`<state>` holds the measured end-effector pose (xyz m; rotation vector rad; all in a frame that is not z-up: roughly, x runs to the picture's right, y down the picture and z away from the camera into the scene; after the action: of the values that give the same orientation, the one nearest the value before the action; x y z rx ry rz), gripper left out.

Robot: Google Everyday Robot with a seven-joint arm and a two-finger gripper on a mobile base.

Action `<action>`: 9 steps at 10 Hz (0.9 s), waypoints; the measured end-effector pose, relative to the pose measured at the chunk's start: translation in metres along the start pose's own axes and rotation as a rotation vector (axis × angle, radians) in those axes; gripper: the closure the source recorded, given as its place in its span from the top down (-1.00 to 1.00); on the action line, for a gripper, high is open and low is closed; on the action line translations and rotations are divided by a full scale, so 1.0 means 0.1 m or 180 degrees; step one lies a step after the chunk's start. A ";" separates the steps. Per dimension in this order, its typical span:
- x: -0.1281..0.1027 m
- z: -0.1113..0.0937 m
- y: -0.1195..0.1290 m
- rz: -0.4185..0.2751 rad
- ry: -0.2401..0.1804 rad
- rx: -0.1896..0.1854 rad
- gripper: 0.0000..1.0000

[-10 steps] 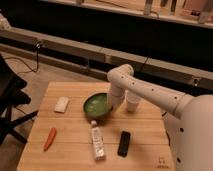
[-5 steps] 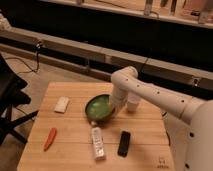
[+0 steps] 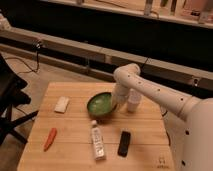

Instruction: Drag the ceramic bowl in a circle

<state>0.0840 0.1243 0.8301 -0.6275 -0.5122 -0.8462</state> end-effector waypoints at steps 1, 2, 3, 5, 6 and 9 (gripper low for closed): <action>-0.01 0.00 0.04 -0.0001 -0.0002 0.0009 -0.66; 0.03 -0.01 0.03 0.0008 -0.0002 0.0027 -0.66; 0.08 -0.02 -0.01 0.0006 -0.0004 0.0041 -0.66; 0.14 -0.04 0.06 -0.0001 -0.0002 0.0037 -0.66; 0.14 -0.05 0.15 0.0012 0.0003 0.0035 -0.66; 0.23 -0.08 0.09 -0.0011 0.0019 0.0099 -0.66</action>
<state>0.1056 0.1121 0.8363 -0.5957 -0.5203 -0.8416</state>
